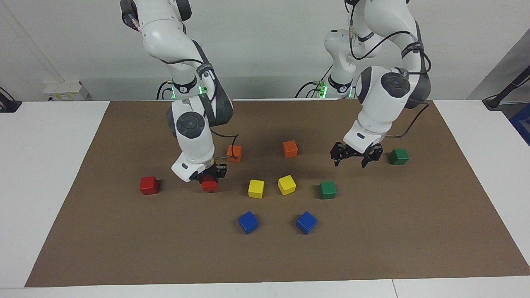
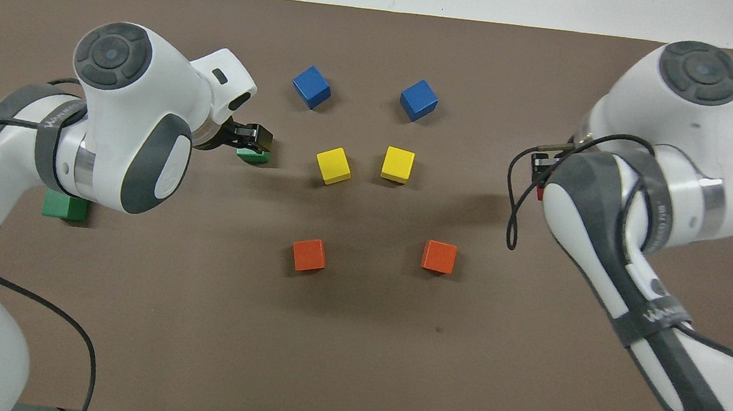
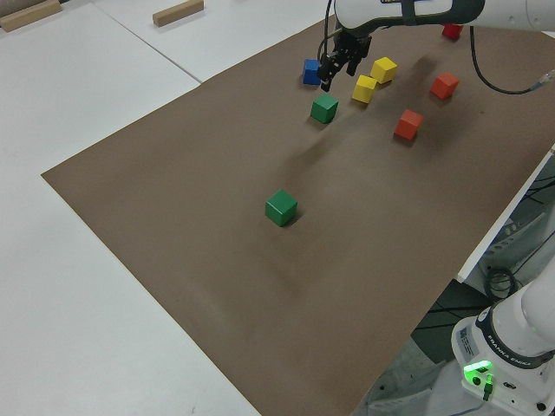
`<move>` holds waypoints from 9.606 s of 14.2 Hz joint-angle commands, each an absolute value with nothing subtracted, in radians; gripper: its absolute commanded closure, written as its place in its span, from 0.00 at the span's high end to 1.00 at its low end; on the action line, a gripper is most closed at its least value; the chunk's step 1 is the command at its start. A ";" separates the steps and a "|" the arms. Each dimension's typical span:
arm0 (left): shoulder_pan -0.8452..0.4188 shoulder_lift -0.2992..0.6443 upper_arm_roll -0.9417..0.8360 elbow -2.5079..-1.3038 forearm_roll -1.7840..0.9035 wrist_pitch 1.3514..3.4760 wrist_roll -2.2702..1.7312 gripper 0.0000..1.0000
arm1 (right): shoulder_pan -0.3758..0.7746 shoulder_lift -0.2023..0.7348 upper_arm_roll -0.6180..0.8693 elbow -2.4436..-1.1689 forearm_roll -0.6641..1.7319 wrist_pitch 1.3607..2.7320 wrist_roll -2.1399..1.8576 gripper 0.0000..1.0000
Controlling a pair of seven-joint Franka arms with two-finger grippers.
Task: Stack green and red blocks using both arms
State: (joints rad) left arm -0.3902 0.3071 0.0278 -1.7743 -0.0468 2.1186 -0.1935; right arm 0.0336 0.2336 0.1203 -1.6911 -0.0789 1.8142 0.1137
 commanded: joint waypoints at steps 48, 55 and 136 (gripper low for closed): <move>0.132 -0.069 0.055 -2.302 -0.067 2.304 0.250 0.00 | -0.183 0.201 0.133 -1.999 -0.044 2.235 -0.144 0.00; 0.133 -0.051 0.055 -2.330 -0.067 2.348 0.186 0.00 | -0.187 0.201 0.133 -1.996 -0.044 2.246 -0.146 0.00; -0.003 -0.011 0.041 -1.646 -0.029 1.592 0.075 1.00 | -0.152 -0.100 0.155 -1.798 0.012 1.612 -0.074 1.00</move>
